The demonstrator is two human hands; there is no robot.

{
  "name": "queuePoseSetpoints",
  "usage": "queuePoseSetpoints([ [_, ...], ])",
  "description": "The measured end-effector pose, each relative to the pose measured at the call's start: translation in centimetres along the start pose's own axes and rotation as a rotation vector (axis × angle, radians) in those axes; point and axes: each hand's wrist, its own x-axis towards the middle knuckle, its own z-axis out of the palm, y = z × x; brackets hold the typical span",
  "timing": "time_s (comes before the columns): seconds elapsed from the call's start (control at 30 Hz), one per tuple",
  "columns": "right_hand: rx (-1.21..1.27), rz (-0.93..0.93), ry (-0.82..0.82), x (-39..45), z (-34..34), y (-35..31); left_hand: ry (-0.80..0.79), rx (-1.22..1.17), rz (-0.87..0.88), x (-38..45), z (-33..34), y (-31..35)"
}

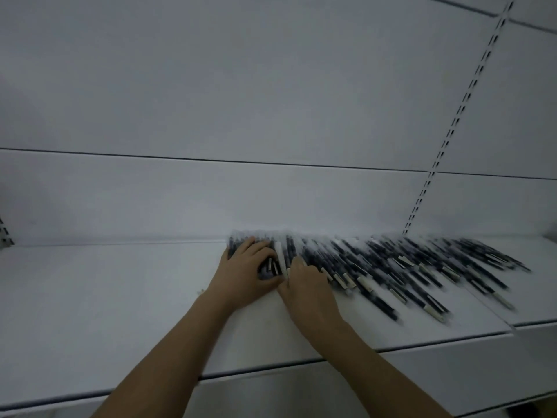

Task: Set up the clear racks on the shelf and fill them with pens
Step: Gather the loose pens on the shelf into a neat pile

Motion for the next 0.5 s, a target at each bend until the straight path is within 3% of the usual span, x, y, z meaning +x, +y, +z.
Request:
queuePoseSetpoints([
  [0.33, 0.023, -0.079, -0.122, 3.7, -0.1, 1.3, 0.016, 0.007, -0.003, 0.3, 0.4, -0.7],
  [0.5, 0.137, -0.269, -0.092, 3.2, -1.3, 3.2, -0.050, -0.040, -0.085, 0.1, -0.2, 0.2],
])
